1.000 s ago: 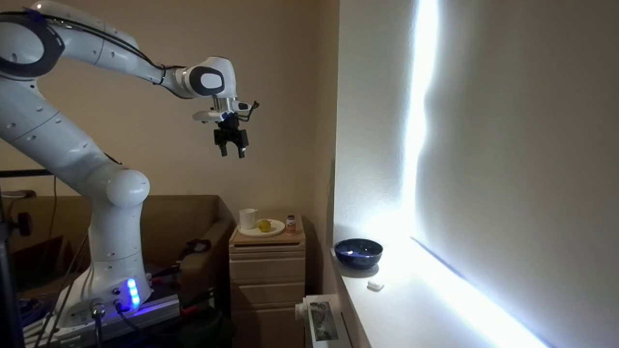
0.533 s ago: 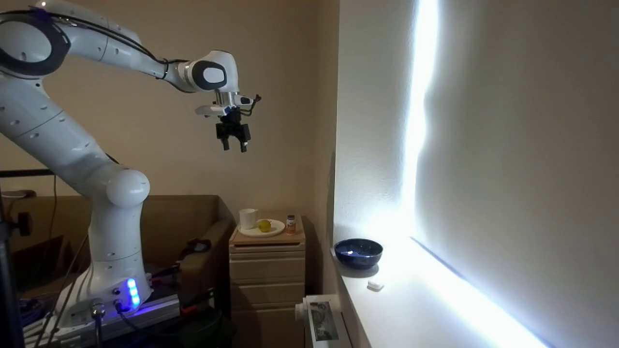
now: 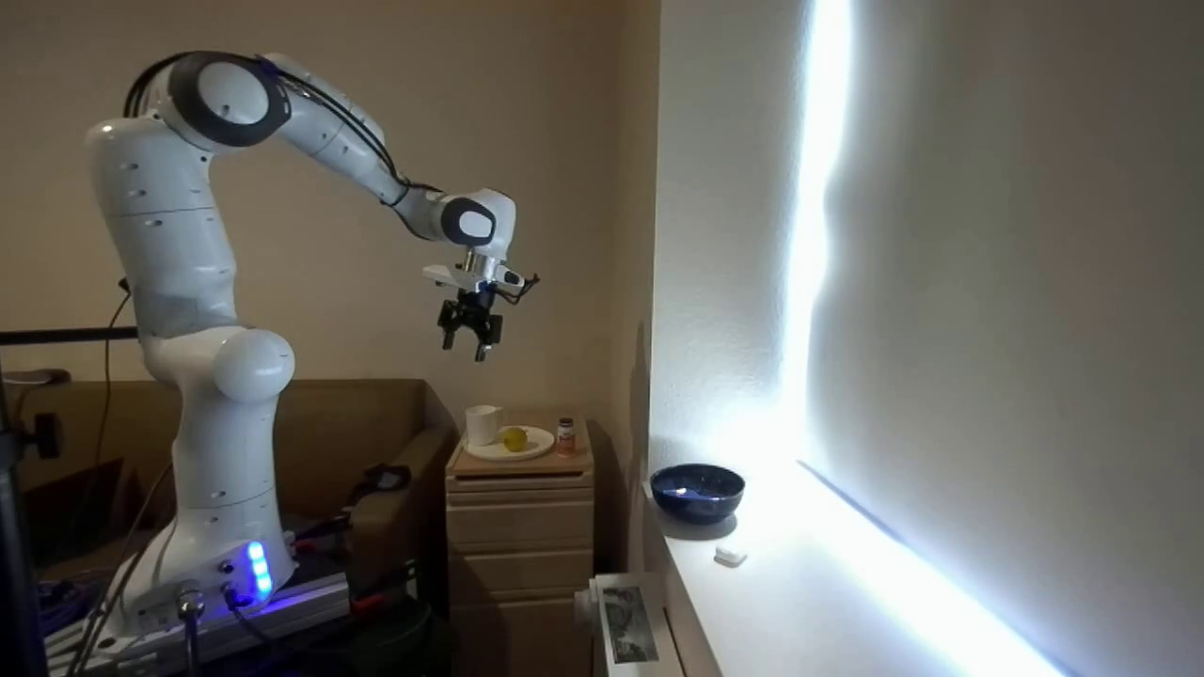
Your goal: Pick the bottle on the drawer and put it on the windowsill
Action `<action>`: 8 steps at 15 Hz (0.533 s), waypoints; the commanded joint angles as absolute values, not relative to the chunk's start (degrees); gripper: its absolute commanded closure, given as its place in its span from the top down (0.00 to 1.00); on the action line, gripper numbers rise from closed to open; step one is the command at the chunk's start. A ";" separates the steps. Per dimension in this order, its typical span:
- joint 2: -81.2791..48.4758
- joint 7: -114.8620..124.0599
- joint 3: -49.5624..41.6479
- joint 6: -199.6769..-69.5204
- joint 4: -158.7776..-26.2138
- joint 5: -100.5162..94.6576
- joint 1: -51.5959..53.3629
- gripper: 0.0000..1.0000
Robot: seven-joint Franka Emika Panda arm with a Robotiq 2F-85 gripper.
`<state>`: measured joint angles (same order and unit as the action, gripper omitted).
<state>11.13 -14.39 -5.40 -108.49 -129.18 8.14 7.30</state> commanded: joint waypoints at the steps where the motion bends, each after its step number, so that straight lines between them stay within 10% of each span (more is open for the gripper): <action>1: -1.94 -15.55 -2.54 -103.94 -115.90 9.98 6.14 1.00; 8: -6.88 -12.75 -0.53 -108.03 -114.67 12.36 5.05 1.00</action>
